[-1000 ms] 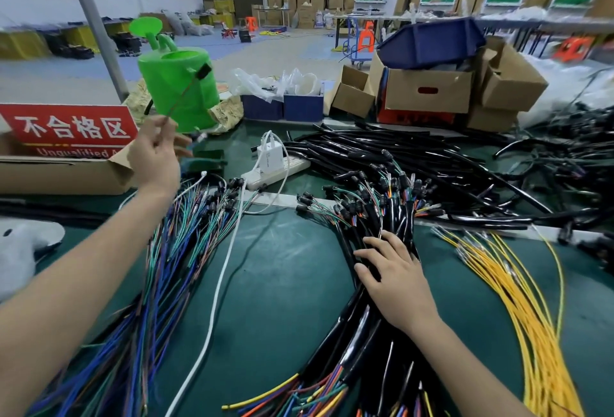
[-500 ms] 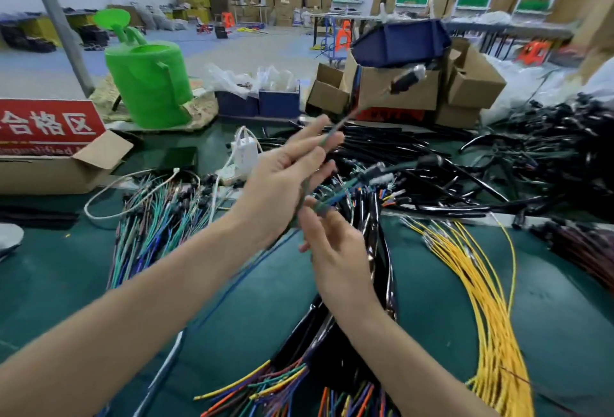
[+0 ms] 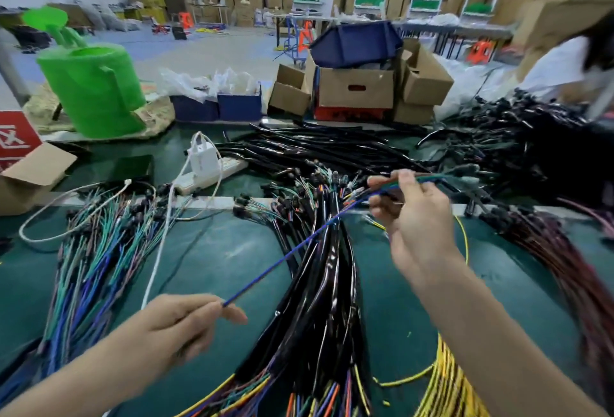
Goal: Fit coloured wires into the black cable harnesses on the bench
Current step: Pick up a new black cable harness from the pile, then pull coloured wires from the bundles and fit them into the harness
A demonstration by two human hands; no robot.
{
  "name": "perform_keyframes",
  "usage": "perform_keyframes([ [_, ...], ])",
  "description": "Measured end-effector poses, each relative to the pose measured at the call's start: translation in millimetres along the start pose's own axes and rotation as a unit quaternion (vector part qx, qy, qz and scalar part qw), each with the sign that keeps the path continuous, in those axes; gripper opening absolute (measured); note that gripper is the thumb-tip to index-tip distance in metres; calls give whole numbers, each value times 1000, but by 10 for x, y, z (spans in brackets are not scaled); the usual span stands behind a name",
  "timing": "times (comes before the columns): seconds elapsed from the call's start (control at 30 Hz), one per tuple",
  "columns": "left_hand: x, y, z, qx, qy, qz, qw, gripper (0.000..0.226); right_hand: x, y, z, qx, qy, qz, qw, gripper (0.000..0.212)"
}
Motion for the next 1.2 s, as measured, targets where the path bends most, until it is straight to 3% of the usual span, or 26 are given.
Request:
perform_keyframes([
  [0.2, 230, 162, 634, -130, -96, -2, 987, 28, 587, -738, 382, -1, -126, -63, 990, 19],
  [0.3, 579, 160, 962, -256, -79, 4, 963, 26, 909, -695, 120, -188, -82, -80, 975, 15],
  [0.33, 685, 130, 1042, -294, -72, 4, 953, 25, 984, -575, -72, -303, -58, -75, 948, 16],
  [0.37, 767, 72, 1102, -329, -61, -4, 942, 24, 1036, -417, -300, -432, -35, -61, 899, 16],
  [0.43, 870, -102, 1187, -377, -40, -28, 925, 25, 1065, -90, -874, -662, 18, 4, 750, 14],
  [0.5, 916, -252, 1241, -400, -36, -49, 915, 27, 981, 150, -1453, -773, 61, 95, 624, 28],
  [0.57, 947, -327, 1269, -407, -47, -62, 910, 27, 904, 326, -1834, -785, 79, 159, 593, 41],
  [0.7, 974, -359, 1293, -414, -65, -70, 905, 28, 934, 507, -2004, -726, 99, 186, 655, 27],
  [0.93, 984, -399, 1280, -423, -69, -75, 900, 28, 1007, 596, -1985, -723, 93, 200, 654, 17],
  [1.1, 981, -403, 1269, -450, -67, -71, 888, 27, 1139, 517, -2033, -594, 138, 151, 778, 28],
  [1.2, 986, -407, 1276, -448, -67, -72, 888, 27, 1233, 122, -2002, -555, 189, 78, 807, 38],
])
Point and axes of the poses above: each hand's wrist, its own x-axis towards the middle knuckle, its own z-axis out of the palm, y = z × x, the point moved 9 cm from there along x, towards the middle knuckle, and after that the axes turned 12 degrees about -x, right-handed, at the moved point
